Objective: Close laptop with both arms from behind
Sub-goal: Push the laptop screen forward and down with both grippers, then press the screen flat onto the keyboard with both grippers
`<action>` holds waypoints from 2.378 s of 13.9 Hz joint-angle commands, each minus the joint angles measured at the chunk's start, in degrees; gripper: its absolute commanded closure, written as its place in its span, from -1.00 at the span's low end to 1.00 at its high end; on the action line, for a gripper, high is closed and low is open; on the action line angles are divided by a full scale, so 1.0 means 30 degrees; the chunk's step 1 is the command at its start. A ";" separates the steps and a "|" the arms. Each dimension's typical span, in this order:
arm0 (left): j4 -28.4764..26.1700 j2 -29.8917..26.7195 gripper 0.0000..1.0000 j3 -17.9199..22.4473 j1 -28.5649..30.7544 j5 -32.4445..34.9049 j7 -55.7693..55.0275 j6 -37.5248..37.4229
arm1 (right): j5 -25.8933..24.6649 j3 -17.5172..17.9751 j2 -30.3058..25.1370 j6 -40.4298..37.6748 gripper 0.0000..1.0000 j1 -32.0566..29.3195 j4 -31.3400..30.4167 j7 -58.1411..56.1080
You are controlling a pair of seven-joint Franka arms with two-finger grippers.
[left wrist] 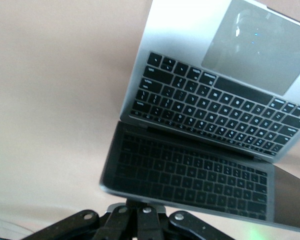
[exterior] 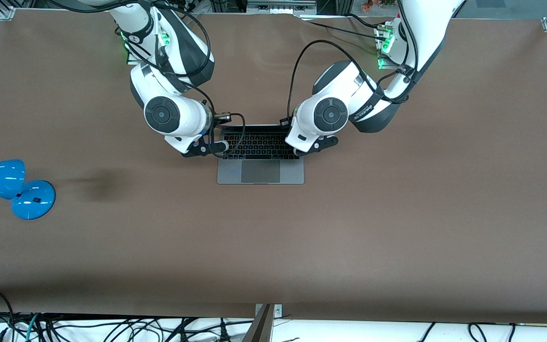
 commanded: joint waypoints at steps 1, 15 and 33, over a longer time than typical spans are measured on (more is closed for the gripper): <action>0.1174 0.1040 1.00 -0.0053 -0.0098 0.1056 -0.0275 -0.0147 | -0.0797 0.0012 0.0247 0.0454 1.00 -0.0047 0.0132 -0.0491; 0.2054 0.2975 1.00 0.0415 -0.0128 0.2024 -0.0276 0.0583 | -0.0828 -0.0690 0.2355 0.4934 1.00 0.0157 0.0132 -0.2308; 0.3902 0.5818 1.00 0.2994 -0.2471 0.2405 -0.0158 0.2636 | -0.1619 -0.1247 0.4994 0.7896 1.00 0.0157 0.1040 -0.5530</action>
